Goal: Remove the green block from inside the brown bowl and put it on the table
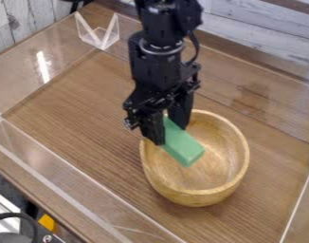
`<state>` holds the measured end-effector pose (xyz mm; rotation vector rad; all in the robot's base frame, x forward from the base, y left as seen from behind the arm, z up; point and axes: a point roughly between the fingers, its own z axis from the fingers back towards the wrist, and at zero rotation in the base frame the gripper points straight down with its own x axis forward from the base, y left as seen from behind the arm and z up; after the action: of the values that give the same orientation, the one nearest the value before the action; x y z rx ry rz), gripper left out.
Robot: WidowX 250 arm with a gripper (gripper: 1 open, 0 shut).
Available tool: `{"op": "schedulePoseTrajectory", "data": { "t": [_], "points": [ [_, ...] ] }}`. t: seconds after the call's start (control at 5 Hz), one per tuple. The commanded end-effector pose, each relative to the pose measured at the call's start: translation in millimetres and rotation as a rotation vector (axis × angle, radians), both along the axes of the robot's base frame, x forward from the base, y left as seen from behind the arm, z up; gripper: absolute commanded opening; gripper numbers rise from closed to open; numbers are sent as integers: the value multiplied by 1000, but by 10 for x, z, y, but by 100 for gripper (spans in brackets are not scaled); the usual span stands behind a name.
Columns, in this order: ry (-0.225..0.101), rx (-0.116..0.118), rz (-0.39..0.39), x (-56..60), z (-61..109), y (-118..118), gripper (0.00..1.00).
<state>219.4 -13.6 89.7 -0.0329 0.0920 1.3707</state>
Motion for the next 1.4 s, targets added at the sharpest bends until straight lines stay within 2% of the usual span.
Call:
{"op": "schedulePoseTrajectory", "data": {
  "t": [0.0, 0.4, 0.6, 1.2],
  "points": [
    [-54, 17, 14, 8, 88, 142, 0],
    [-80, 65, 39, -59, 2, 480, 0],
    [-92, 85, 24, -80, -58, 603, 0],
    [-97, 108, -34, -114, -129, 626, 0]
  ]
}}
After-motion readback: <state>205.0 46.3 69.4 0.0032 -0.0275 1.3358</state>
